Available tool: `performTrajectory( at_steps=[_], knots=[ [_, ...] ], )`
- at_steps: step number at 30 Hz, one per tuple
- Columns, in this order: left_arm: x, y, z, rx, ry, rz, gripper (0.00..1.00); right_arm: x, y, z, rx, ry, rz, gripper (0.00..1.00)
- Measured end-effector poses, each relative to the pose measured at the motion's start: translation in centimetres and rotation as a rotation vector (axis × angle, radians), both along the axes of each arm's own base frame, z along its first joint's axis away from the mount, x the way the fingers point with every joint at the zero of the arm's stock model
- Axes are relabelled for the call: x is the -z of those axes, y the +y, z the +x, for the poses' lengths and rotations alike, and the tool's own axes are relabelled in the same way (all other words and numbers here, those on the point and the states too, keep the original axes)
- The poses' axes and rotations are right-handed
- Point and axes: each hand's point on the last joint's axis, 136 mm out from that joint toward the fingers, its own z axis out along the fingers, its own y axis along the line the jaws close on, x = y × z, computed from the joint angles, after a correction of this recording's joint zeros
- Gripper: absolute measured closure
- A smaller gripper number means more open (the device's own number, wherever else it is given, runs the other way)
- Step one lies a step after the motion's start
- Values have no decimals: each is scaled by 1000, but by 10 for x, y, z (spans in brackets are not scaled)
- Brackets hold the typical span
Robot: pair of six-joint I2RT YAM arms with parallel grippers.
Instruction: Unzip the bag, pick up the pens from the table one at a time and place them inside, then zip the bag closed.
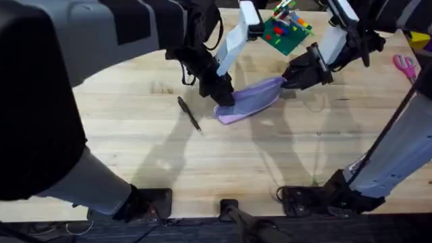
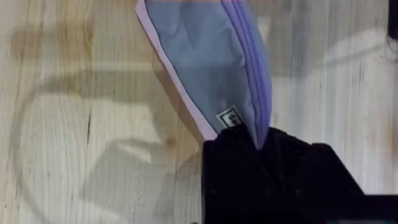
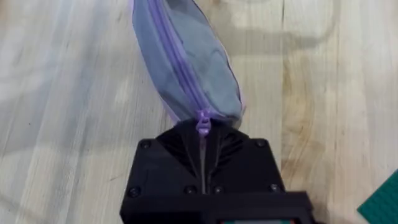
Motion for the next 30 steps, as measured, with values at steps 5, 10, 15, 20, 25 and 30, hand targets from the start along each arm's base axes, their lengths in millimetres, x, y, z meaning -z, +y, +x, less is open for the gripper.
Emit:
performTrajectory(
  at_steps=[5,10,15,20,25,30],
  knots=[
    [0,0,0,0,0,0,958,0,0,0,1,0,0,968],
    [0,0,0,0,0,0,958,0,0,-1,7,10,0,970],
    [0,0,0,0,1,0,958,-5,-3,-2,18,6,-3,970],
    [-1,-2,2,1,-9,-9,958,-27,-9,-1,37,-56,-30,970],
    [-1,-2,2,2,-11,-11,958,-39,-9,-6,39,-70,-47,970],
    [-1,-2,2,2,-10,-11,958,-41,-8,-15,43,-13,-39,970]
  ],
)
